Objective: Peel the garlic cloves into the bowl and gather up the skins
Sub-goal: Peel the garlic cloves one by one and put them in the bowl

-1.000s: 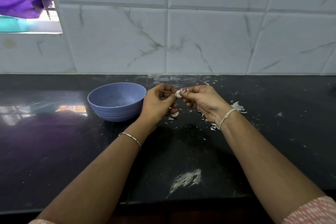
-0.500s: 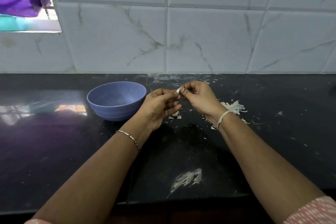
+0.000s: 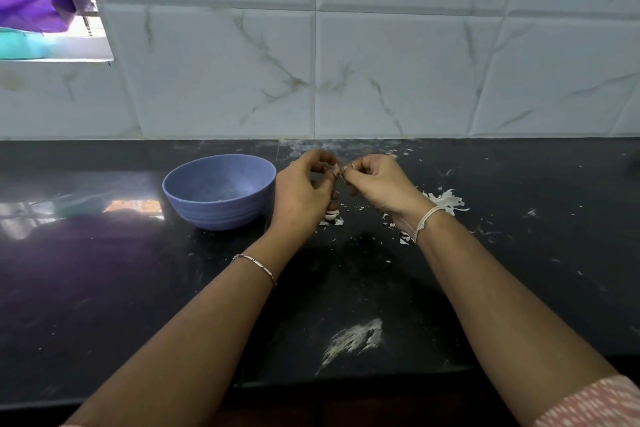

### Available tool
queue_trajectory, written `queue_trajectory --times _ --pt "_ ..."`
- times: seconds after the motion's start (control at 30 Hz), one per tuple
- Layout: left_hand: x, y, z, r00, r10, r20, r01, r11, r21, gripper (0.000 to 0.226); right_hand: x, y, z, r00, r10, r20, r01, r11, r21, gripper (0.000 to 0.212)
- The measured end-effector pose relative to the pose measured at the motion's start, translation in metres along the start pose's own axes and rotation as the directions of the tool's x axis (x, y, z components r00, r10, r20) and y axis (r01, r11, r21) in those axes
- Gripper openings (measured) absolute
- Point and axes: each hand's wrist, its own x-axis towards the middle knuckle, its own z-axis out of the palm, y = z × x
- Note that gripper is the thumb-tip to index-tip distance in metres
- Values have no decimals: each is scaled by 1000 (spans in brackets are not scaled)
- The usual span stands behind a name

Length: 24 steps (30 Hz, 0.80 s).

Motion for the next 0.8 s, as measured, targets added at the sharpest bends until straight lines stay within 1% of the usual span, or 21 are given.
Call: queue_trajectory --times 0.07,0.1,0.13,0.2,0.23,0.27,0.3,0.33,0.4,0.47,0.5,0.57,0.6,0.63,0.67,0.73,0.8 --pt "1 2 -1 1000 -7 -15 7 999 -50 11 2 3 2 1000 13 -7 -14 998 -66 22" --pt "1 4 -2 1000 -14 -15 12 997 -82 10 3 6 1 1000 11 -8 -12 988 -155 20" --pt "1 5 -2 1000 -24 -12 22 993 -119 8 4 8 -1 1000 4 5 -3 955 -298 16" --pt "0 7 -3 999 -46 10 47 979 -198 8 4 12 -8 998 7 62 31 802 -597 9" --pt "1 7 -4 998 -57 22 61 970 -234 8 3 12 -11 995 17 95 51 740 -670 8" --pt "1 6 -4 997 -71 31 77 961 -266 9 2 12 -14 993 24 120 66 716 -695 11" --pt "1 5 -5 996 -85 36 92 951 -294 10 2 11 -16 992 18 123 73 718 -692 15" --pt "1 4 -5 995 -98 37 104 943 -315 11 1 8 -19 995 -7 101 74 731 -679 17" --pt "2 3 -6 993 -109 39 115 939 -323 12 0 3 -22 997 -78 9 67 777 -626 25" --pt "3 2 -5 994 -102 48 111 945 -307 12 0 1 -23 991 -125 -42 83 843 -531 31" --pt "3 1 -5 994 -98 52 109 948 -299 11 0 0 -22 991 -133 -34 104 887 -450 30" --pt "3 0 -4 995 -91 48 101 954 -281 11 1 0 -17 993 -114 2 112 973 -204 16" --pt "4 -1 -3 996 -85 41 93 959 -266 11 1 -1 -15 996 -87 25 89 994 -71 10" --pt "4 -1 -3 996 -77 35 83 965 -248 11 0 -3 -14 997 -64 46 62 997 35 9" --pt "4 -1 -3 997 -67 30 73 970 -231 11 0 -4 -14 997 -50 60 44 994 100 12" --pt "3 -1 -3 999 -49 23 52 978 -203 11 -1 -4 -13 998 -44 54 37 993 115 13" --pt "3 -1 -2 999 -33 17 35 984 -177 12 0 -3 -12 999 -47 8 47 995 86 8"
